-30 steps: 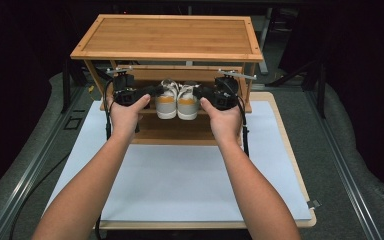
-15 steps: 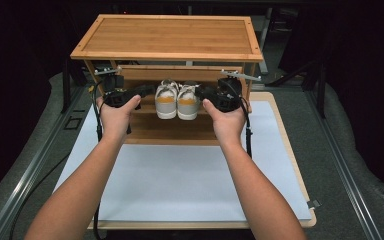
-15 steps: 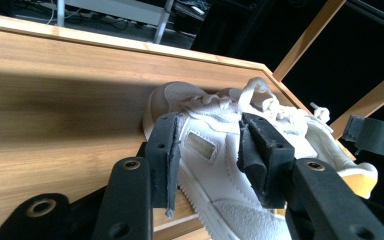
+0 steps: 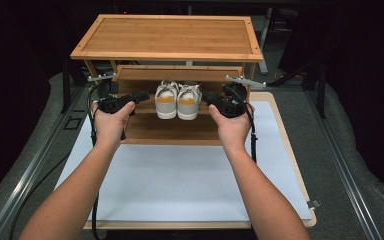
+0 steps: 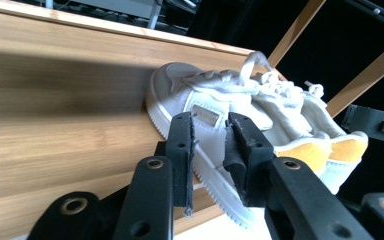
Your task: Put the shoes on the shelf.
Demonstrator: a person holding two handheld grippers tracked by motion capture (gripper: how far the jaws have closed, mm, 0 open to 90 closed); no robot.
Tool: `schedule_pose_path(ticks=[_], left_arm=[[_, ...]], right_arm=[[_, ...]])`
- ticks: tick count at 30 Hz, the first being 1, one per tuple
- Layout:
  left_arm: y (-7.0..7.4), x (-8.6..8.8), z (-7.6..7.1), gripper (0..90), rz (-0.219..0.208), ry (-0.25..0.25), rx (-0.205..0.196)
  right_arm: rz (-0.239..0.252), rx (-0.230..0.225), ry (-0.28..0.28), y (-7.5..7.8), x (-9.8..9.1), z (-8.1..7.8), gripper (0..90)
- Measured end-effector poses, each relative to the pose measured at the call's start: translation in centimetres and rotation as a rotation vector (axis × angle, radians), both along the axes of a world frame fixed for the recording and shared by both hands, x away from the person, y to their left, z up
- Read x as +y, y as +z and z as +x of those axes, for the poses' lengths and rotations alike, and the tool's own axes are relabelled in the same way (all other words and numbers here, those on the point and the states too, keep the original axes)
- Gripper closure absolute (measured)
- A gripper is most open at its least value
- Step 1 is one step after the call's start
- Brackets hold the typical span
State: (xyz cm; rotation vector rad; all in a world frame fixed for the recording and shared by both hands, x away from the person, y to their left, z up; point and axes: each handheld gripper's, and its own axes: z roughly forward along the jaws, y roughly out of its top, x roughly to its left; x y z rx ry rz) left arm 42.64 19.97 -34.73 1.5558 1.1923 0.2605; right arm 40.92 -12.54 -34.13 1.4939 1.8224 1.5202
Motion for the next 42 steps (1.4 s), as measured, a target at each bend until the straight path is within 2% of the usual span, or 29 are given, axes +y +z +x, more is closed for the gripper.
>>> schedule_pose_path(ticks=[5,8,12,17,18,19,20,24,25,27,29,35,42], left_arm=[[-0.9,0.0,0.0,79.9,0.044,-0.008,0.018],[-1.7,0.0,0.1,83.9,0.032,-0.010,0.030],[-2.4,-0.2,0.3,88.6,0.010,-0.013,0.043],[-2.7,-0.7,0.3,89.4,-0.005,-0.034,0.049],[-2.7,-0.8,0.3,89.4,-0.006,-0.038,0.049],[-2.7,-1.0,0.2,89.5,-0.007,-0.041,0.048],[-2.7,-1.1,0.2,89.5,-0.006,-0.045,0.049],[-2.6,-1.3,0.1,89.5,-0.012,-0.057,0.042],[-2.6,-1.4,0.1,89.6,-0.020,-0.059,0.045],[-2.4,-1.6,0.1,89.7,-0.008,-0.064,0.046],[-2.4,-1.7,0.1,89.7,-0.001,-0.063,0.042],[-2.5,-1.6,0.3,89.8,-0.008,-0.064,0.043],[-2.5,-1.7,0.5,89.9,-0.009,-0.051,0.045]], right_arm=[[0.005,0.016,0.011,-0.9,-0.2,0.2,82.6],[0.000,0.033,0.022,-1.4,-0.2,0.2,86.8],[0.007,0.029,0.027,-2.3,0.2,0.4,89.9],[0.021,0.039,0.033,-2.7,0.3,0.5,90.0],[0.019,0.054,0.051,-2.7,0.3,0.4,90.0],[0.034,0.040,0.049,-2.9,0.4,0.5,90.0],[0.026,0.052,0.049,-2.9,0.4,0.4,90.0],[0.044,0.047,0.064,-3.2,0.6,0.3,90.0],[0.031,0.060,0.058,-3.1,0.6,0.2,90.0],[0.054,0.051,0.061,-3.2,0.7,0.3,90.0],[0.070,0.051,0.064,-3.3,0.7,0.4,90.0],[0.078,0.050,0.067,-3.4,0.7,0.5,90.0],[0.074,0.054,0.060,-3.3,0.9,0.5,90.0]])
